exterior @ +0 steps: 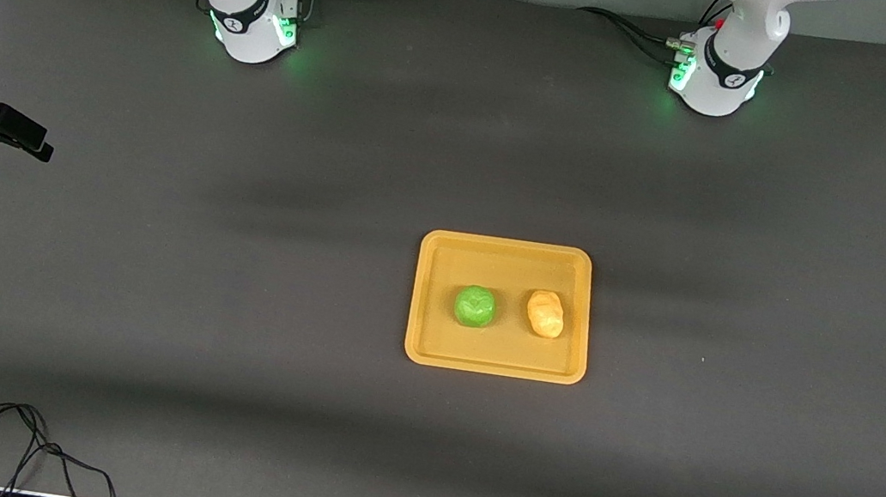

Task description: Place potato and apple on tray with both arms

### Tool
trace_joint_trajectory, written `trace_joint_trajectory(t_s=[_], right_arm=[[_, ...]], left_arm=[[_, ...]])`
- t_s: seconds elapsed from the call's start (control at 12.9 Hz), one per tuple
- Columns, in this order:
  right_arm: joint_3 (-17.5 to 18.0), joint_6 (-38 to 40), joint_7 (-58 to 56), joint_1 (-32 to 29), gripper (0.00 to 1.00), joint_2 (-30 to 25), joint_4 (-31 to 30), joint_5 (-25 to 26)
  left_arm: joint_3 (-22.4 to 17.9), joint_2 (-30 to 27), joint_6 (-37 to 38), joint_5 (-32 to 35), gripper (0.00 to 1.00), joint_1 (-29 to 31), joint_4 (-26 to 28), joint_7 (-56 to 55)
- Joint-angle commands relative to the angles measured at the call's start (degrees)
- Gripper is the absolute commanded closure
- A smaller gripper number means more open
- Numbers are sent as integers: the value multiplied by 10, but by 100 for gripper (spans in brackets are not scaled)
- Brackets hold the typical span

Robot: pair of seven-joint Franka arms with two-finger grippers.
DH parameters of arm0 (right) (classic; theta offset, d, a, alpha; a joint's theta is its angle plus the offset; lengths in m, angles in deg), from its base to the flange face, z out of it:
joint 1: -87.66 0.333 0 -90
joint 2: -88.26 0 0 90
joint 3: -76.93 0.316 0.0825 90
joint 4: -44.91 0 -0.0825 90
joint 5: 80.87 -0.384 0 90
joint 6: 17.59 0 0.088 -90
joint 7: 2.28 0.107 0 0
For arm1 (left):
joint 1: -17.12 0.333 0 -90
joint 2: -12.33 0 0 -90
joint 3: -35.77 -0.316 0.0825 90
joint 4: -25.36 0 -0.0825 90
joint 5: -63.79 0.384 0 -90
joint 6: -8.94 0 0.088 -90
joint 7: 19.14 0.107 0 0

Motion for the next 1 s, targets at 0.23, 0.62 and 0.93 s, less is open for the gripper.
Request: trace_joint_trajectory(t_s=[0.23, 0.62, 0.93], right_arm=[[-1, 10, -34, -8, 0, -10, -5, -1], [-1, 8, -30, -7, 0, -6, -1, -1], [-1, 8, -30, -8, 0, 1, 11, -3]], left_arm=[[2, -4, -3, 2, 1, 1, 0, 5], [2, -4, -3, 2, 1, 1, 0, 5], [2, -4, -5, 2, 1, 1, 0, 5]])
